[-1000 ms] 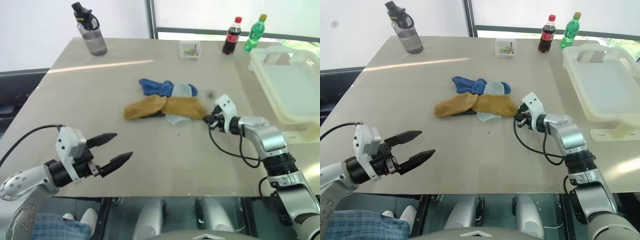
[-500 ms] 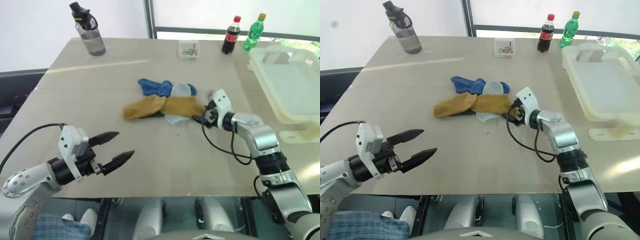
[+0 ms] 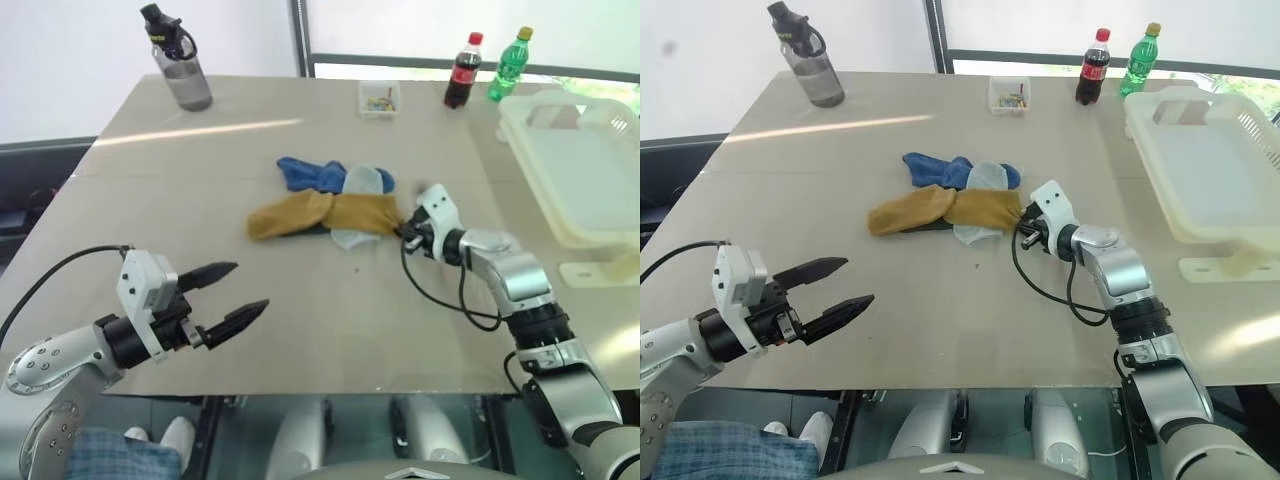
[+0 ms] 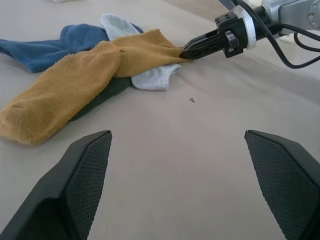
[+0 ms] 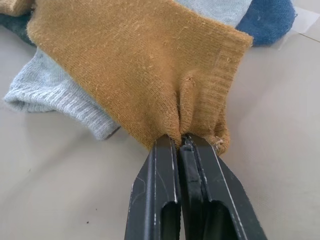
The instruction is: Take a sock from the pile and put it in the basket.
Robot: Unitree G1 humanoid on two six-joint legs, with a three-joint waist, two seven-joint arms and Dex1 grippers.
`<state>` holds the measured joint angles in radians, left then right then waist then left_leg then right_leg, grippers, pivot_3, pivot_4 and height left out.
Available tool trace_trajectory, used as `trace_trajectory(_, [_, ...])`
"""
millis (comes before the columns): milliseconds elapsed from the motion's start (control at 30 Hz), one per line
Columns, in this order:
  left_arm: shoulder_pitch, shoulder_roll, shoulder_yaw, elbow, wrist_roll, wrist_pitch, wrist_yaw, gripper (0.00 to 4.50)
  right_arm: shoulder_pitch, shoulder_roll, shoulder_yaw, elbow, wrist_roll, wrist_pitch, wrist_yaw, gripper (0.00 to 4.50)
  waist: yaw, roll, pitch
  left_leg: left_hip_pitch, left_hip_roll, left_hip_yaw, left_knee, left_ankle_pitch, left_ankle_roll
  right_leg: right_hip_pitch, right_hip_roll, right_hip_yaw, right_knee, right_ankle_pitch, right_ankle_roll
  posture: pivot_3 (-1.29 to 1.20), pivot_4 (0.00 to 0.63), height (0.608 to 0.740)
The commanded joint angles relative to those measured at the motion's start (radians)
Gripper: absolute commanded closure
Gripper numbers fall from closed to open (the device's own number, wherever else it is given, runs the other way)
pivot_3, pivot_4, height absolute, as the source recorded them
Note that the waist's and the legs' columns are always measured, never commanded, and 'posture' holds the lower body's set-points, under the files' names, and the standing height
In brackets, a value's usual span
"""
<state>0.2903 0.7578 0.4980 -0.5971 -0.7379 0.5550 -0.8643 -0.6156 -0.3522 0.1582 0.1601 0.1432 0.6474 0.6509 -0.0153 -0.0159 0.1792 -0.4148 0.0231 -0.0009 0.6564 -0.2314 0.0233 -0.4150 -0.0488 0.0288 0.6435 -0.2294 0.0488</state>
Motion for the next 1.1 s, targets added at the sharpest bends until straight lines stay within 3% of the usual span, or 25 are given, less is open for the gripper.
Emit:
trace_trajectory(33, [0.006,-0.002,0.005,-0.024,-0.002,-0.014,0.006,0.00,0.029,-0.046,-0.015,-0.106,0.029,0.012,0.051,4.40,0.001,0.000,0.000,0.000,0.000,0.000,0.000,0.000,0.000,0.000,0.000,0.000,0.000,0.000,0.000,0.00,0.150,0.740])
trace_trajectory(633, [-0.013,0.008,-0.028,-0.011,-0.001,-0.016,0.005,0.00,0.337,-0.488,-0.010,-0.419,0.192,0.088,0.420,4.40,0.002,-0.001,0.000,0.000,0.000,0.000,-0.002,0.000,0.000,0.000,0.000,0.000,-0.001,0.000,0.001,0.00,0.150,0.740])
trace_trajectory(933, [-0.030,0.007,-0.042,0.009,0.011,-0.022,-0.005,0.00,0.346,-0.508,-0.048,-0.390,0.188,0.075,0.379,4.40,0.003,-0.002,-0.001,0.001,0.000,0.000,-0.001,0.000,0.000,0.000,0.000,0.000,-0.001,0.000,0.001,0.00,0.150,0.740])
trace_trajectory(967, [-0.032,0.007,-0.044,0.011,0.013,-0.023,-0.006,0.00,0.345,-0.500,-0.058,-0.399,0.209,0.096,0.376,3.83,0.003,-0.002,-0.001,0.001,0.000,0.000,-0.001,0.000,0.000,0.000,0.000,0.000,-0.001,0.000,0.001,0.00,0.150,0.740])
trace_trajectory(1033, [-0.036,0.007,-0.048,0.016,0.016,-0.026,-0.008,0.00,0.338,-0.475,-0.078,-0.423,0.250,0.141,0.358,3.64,0.003,-0.002,-0.001,0.000,0.000,0.000,-0.001,0.000,0.000,0.000,-0.001,0.000,-0.001,0.000,0.001,0.00,0.150,0.740])
trace_trajectory(1100, [-0.039,0.006,-0.052,0.018,0.018,-0.027,-0.010,0.00,0.340,-0.467,-0.074,-0.456,0.274,0.178,0.352,2.70,0.003,-0.002,-0.001,0.000,0.000,0.000,-0.001,0.000,0.000,0.000,0.000,0.000,-0.001,0.000,0.001,0.00,0.150,0.740])
